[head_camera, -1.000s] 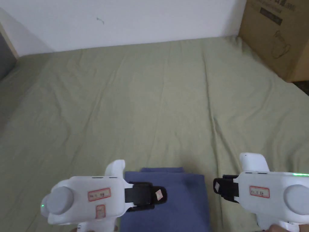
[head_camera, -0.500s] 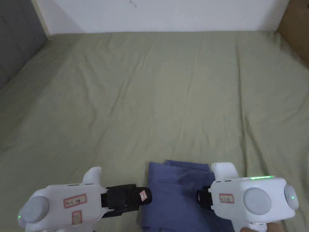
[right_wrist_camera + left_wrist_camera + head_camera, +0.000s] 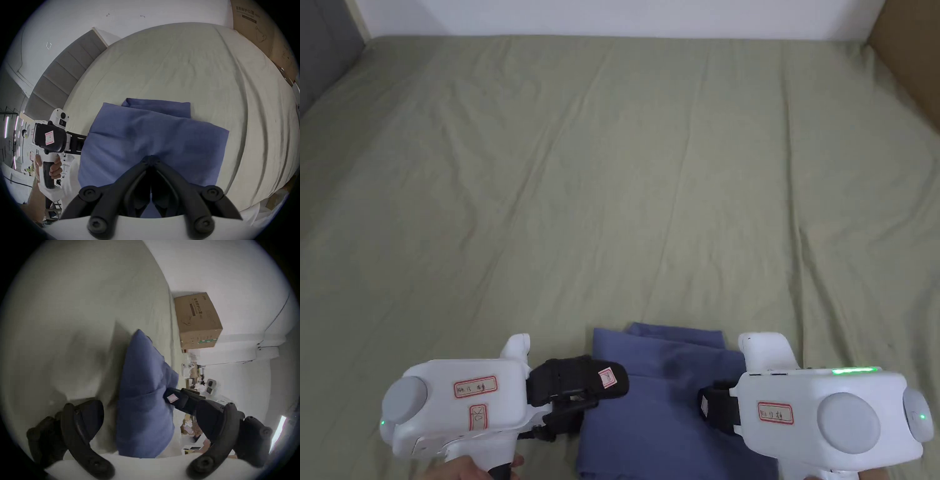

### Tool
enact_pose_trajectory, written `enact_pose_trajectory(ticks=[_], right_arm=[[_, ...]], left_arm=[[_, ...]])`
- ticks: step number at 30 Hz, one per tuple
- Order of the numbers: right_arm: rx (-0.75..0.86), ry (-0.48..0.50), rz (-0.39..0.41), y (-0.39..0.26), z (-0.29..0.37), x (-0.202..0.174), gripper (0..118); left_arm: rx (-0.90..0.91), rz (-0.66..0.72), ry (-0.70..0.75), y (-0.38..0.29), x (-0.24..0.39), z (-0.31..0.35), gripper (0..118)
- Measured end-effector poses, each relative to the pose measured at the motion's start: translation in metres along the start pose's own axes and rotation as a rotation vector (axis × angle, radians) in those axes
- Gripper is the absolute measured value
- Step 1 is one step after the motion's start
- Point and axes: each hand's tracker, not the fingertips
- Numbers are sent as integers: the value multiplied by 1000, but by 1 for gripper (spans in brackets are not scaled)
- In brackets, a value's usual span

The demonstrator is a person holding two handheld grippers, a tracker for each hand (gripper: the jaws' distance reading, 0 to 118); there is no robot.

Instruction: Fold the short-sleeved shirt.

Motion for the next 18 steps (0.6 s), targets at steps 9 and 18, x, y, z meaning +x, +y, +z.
enact_pose_trajectory(ticks=[9,18], right_arm=[[3,6,-20,-1,0,2,0],[43,0,-31,5,18,-4,0]], left_arm=[[-20,26,38,7,-13,-37,32],[-48,5,47,11,-2,-25,20]])
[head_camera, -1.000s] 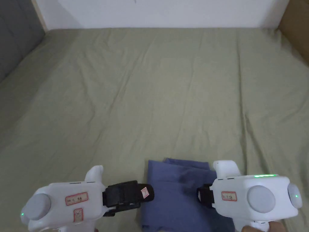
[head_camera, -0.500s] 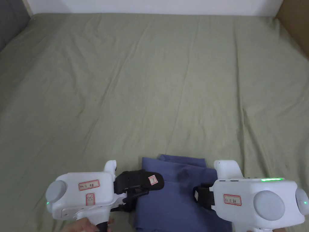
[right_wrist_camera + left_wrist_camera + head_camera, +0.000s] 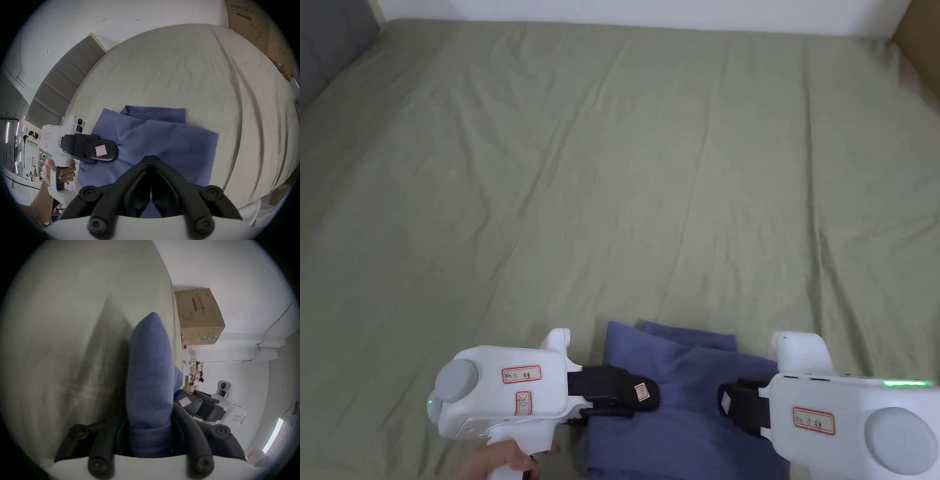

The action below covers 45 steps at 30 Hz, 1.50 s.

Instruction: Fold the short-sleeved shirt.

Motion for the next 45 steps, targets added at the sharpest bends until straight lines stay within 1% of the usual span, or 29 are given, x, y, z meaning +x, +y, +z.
enact_pose_trajectory(ticks=[4,6,9,11,13,14,17,18,19,20,21,22,23,24,25,26,27,28,29,30,34,36,37,38,39,40,41,43,45], right_arm=[[36,-13,2,4,16,-1,0],[45,-30,5,6,21,1,0],[53,-45,-10,8,26,6,0],[56,-55,-27,8,26,11,0],[58,-66,-39,8,25,12,0],[58,-73,-45,8,25,12,0],[47,-89,-60,10,18,14,0],[43,-95,-64,10,16,14,0],[36,-104,-69,10,12,13,0],[28,-110,-73,11,9,13,0],[22,-113,-76,12,6,13,0],[15,-117,-80,12,3,13,0],[8,-118,-81,12,-1,13,0],[0,-119,-80,13,-3,12,0],[-7,-121,-74,13,-6,10,0],[-15,-127,-68,14,-9,8,0],[-20,-131,-64,14,-10,6,0],[-23,-126,-61,14,-11,4,0],[-26,-117,-61,15,-11,3,0],[-27,-105,-64,16,-11,2,0],[-21,-93,-52,18,-13,-4,0],[-20,-97,-47,18,-12,-5,0],[-19,-95,-47,18,-12,-5,0],[-18,-93,-47,17,-10,-5,0],[-16,-93,-46,16,-8,-6,0],[-11,-91,-37,14,-6,-8,0],[-9,-87,-30,13,-3,-9,0],[6,-75,-25,10,4,-12,0],[17,-63,-32,7,9,-12,0]], left_arm=[[53,-74,35,10,12,38,20],[87,-114,101,18,12,69,20],[131,-134,208,34,8,124,20],[146,-172,354,52,1,167,20],[151,-204,570,65,-1,203,20],[169,-221,655,68,3,223,20],[223,-213,835,85,-2,275,20],[225,-204,895,90,-4,287,20],[213,-220,991,94,-6,297,20],[203,-246,1122,98,-8,304,20],[181,-264,1213,101,-11,309,20],[181,-268,1292,105,-18,317,21],[187,-264,1331,108,-24,324,21],[196,-250,1305,111,-30,329,33],[221,-231,1293,112,-34,335,53],[250,-196,1298,114,-41,340,77],[269,-180,1358,114,-42,341,101],[309,-170,1422,113,-43,342,110],[340,-164,1459,110,-41,343,112],[366,-174,1435,109,-41,347,112],[381,-113,1225,100,-35,346,112],[388,-116,1149,92,-28,341,111],[425,-141,1106,85,-21,337,108],[457,-147,1063,78,-14,333,95],[470,-133,1027,74,-9,330,59],[488,-127,976,68,-3,325,29],[510,-137,942,62,3,319,8],[527,-181,874,49,20,306,1],[540,-213,825,37,39,290,0]])
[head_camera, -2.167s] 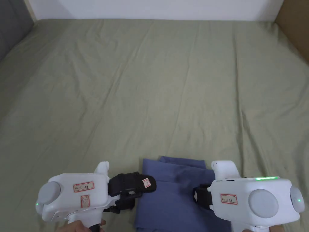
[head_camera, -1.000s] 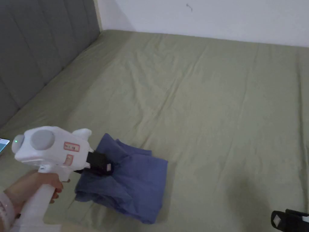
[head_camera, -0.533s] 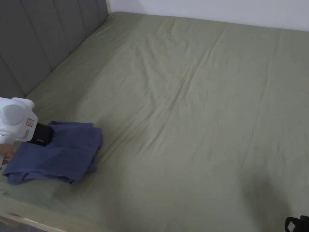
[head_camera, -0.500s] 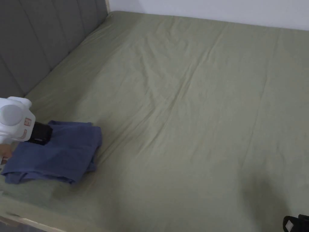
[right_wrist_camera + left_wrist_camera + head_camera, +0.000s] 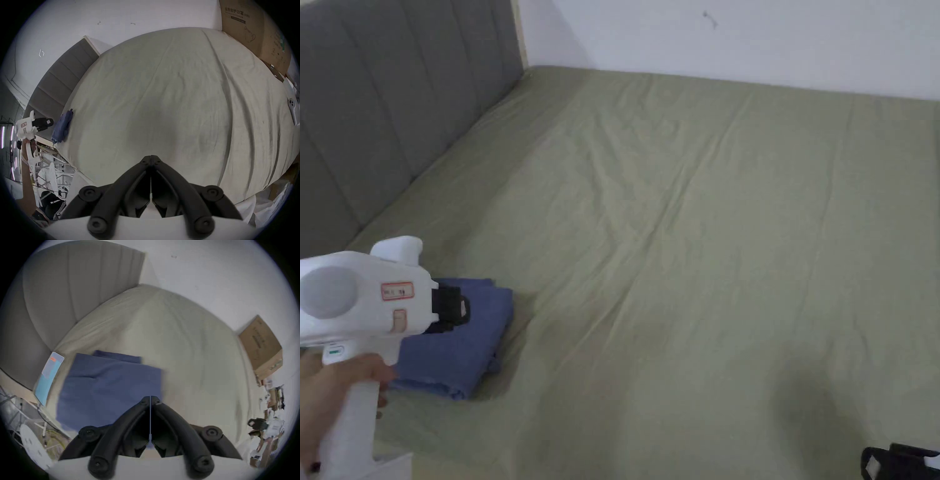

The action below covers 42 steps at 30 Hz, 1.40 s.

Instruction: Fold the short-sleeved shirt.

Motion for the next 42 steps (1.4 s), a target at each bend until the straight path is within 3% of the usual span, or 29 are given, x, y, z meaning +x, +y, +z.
enact_pose_trajectory(ticks=[7,13,17,20,25,29,35,38,40,41,42], right_arm=[[73,25,22,-15,25,3,0],[166,46,24,-27,54,9,0],[313,-121,131,-29,84,1,0],[423,-130,152,-24,110,-4,0],[658,-248,223,-16,155,-26,0],[812,-292,249,-11,183,-42,0],[926,-318,258,-19,201,-53,1],[965,-335,251,-23,200,-53,24],[988,-328,233,-25,202,-53,52],[1002,-313,225,-26,203,-53,66],[1007,-305,220,-25,203,-53,86]], left_arm=[[41,-179,-58,-30,98,34,0],[209,-277,-43,-59,170,74,0],[331,-338,-8,-80,213,102,0],[440,-385,19,-91,240,120,0],[574,-337,30,-100,274,151,0],[710,-394,41,-110,298,171,0],[828,-417,63,-124,310,186,0],[856,-422,67,-131,307,186,0],[857,-423,60,-132,305,185,6],[850,-423,47,-132,304,184,18],[840,-418,45,-131,304,183,48]])
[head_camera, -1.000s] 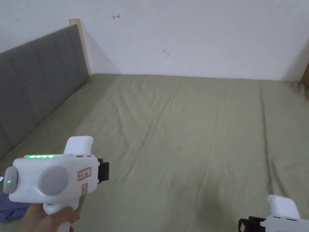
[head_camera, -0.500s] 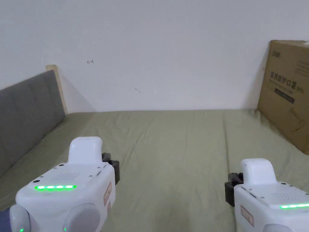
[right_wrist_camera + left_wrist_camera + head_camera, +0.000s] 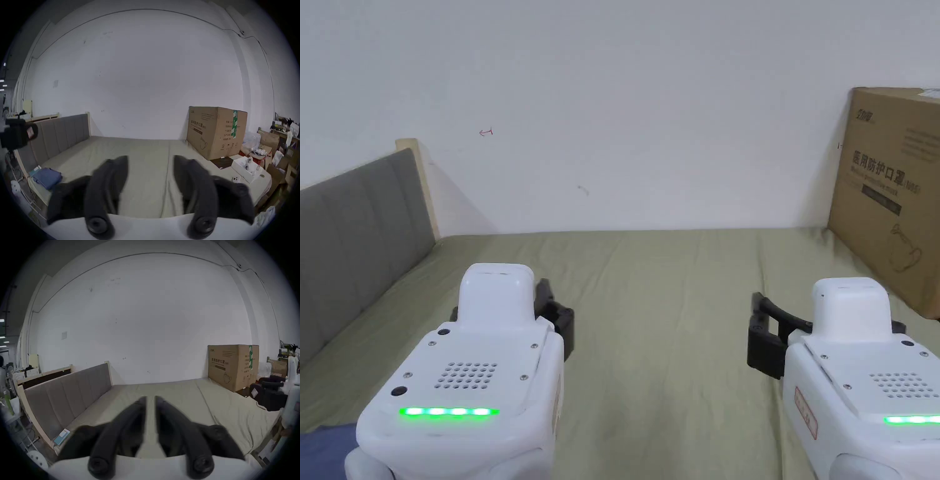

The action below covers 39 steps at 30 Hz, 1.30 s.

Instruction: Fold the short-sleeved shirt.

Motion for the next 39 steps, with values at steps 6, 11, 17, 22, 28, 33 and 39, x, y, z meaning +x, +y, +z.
enact_pose_trajectory(ticks=[6,11,17,22,28,33,39], right_arm=[[17,-6,17,4,-3,-5,114],[38,-30,27,7,-6,-7,117],[13,-18,6,7,-14,-4,117],[6,-24,15,5,-17,-3,117],[-15,-26,6,3,-22,-2,118],[-25,-25,13,0,-23,-4,117],[-51,-26,17,-5,-28,-4,117]], left_arm=[[-41,37,-37,-2,-2,-8,117],[-88,83,-109,1,-5,-18,117],[-132,116,-116,4,-5,-23,117],[-159,52,-70,3,1,-25,116],[-134,30,-45,3,3,-26,116],[-160,71,-43,7,2,-29,116],[-178,40,-4,7,6,-26,116]])
